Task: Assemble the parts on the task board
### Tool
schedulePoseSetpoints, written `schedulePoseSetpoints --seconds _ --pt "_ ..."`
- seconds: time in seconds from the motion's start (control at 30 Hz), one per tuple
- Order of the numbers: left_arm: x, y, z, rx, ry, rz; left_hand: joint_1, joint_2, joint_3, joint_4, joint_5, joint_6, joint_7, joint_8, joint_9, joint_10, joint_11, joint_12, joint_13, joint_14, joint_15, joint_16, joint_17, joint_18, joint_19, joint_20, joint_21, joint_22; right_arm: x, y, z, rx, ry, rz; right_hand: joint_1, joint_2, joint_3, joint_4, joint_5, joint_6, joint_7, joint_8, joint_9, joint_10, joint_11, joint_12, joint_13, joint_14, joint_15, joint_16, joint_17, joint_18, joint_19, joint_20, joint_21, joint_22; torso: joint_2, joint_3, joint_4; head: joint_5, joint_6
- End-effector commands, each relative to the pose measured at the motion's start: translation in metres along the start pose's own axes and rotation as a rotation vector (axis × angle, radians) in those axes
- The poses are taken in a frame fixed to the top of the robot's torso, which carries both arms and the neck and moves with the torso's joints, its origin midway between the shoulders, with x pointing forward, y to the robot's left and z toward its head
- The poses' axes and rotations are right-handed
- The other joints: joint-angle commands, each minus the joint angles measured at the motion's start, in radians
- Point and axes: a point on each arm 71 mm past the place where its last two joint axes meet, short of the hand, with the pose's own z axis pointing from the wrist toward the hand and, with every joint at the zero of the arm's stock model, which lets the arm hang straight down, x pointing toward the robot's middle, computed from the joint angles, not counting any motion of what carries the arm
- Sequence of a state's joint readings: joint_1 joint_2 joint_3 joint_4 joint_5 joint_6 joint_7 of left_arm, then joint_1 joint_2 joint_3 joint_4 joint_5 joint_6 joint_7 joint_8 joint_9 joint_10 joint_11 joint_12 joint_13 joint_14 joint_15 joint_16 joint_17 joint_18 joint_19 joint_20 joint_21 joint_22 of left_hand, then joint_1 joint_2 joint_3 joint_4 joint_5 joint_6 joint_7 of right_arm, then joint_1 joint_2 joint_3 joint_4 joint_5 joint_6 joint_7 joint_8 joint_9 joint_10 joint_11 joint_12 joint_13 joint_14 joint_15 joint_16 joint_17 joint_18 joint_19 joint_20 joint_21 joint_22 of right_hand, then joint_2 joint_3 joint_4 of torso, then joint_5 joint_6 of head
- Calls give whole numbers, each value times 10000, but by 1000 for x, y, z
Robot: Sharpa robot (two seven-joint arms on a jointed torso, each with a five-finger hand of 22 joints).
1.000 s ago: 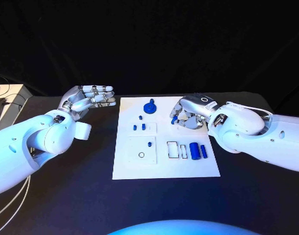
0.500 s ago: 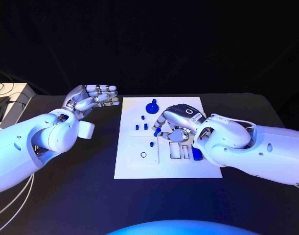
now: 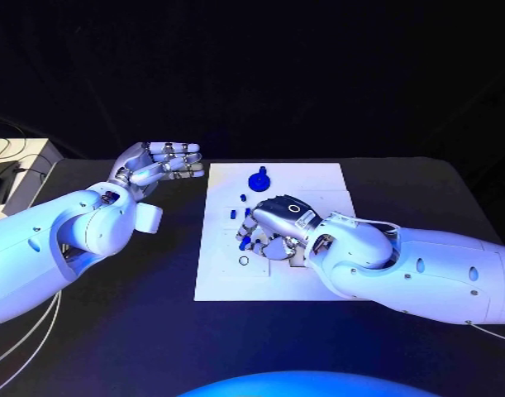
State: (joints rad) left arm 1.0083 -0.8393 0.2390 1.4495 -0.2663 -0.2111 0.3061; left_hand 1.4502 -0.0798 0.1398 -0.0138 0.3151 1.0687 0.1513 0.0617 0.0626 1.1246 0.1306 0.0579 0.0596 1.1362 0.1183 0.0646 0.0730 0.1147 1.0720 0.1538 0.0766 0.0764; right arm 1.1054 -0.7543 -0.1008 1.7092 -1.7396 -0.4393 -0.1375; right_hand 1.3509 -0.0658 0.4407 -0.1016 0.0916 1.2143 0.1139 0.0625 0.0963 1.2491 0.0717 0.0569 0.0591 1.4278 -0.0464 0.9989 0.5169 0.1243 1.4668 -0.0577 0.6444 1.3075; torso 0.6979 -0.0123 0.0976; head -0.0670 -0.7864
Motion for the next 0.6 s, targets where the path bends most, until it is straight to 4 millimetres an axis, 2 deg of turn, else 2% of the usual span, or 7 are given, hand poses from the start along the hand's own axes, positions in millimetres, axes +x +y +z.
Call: schedulePoseSetpoints --seconds 0.03,0.17,0.33,0.47,0.6 --pt "3 -1 1 109 199 -111 -23 -22 39 4 41 44 -31 7 2 46 11 9 -10 -49 5 -34 1 -21 -65 30 -6 -8 5 2 2 -149 240 -175 351 291 49 -37 61 28 6 33 17 569 -283 27 26 7 -28 -42 -6 130 414 -52 -56 760 18 -7 26 -6 7" --pt "4 -1 0 112 215 -108 -20 -39 64 10 39 37 -23 6 1 36 16 8 -11 -59 9 -35 -1 -27 -72 28 -7 -8 11 3 3 -105 470 -174 335 296 44 -36 68 32 6 36 19 563 -280 25 26 6 -26 -47 -9 133 411 -50 -71 757 15 -30 46 7 -47" --pt "3 -2 0 122 193 -97 -28 -53 94 29 40 40 -23 5 1 48 14 11 -10 -147 36 -40 -12 -91 -220 69 -65 -37 15 3 4 -95 608 -188 329 305 39 -58 86 27 6 35 19 563 -281 27 26 7 -26 -57 -17 135 405 -48 -84 754 2 -8 7 45 -81" --pt "3 -2 0 129 200 -96 -28 -53 94 29 40 40 -23 5 1 48 14 11 -10 -147 36 -40 -12 -91 -220 69 -65 -37 16 4 3 -125 677 -183 329 305 39 -58 86 27 6 35 19 563 -281 27 26 7 -26 -57 -17 135 405 -48 -84 754 13 -10 -1 38 -83" --pt "3 -2 0 131 204 -97 -32 -67 119 42 39 46 -16 6 2 47 16 8 -10 -145 34 -37 -7 -97 -228 59 -42 -28 17 6 2 -183 738 -154 319 312 34 -80 96 31 5 36 21 568 -283 28 27 14 -28 -57 -19 136 409 -49 -73 756 12 2 1 39 -126"
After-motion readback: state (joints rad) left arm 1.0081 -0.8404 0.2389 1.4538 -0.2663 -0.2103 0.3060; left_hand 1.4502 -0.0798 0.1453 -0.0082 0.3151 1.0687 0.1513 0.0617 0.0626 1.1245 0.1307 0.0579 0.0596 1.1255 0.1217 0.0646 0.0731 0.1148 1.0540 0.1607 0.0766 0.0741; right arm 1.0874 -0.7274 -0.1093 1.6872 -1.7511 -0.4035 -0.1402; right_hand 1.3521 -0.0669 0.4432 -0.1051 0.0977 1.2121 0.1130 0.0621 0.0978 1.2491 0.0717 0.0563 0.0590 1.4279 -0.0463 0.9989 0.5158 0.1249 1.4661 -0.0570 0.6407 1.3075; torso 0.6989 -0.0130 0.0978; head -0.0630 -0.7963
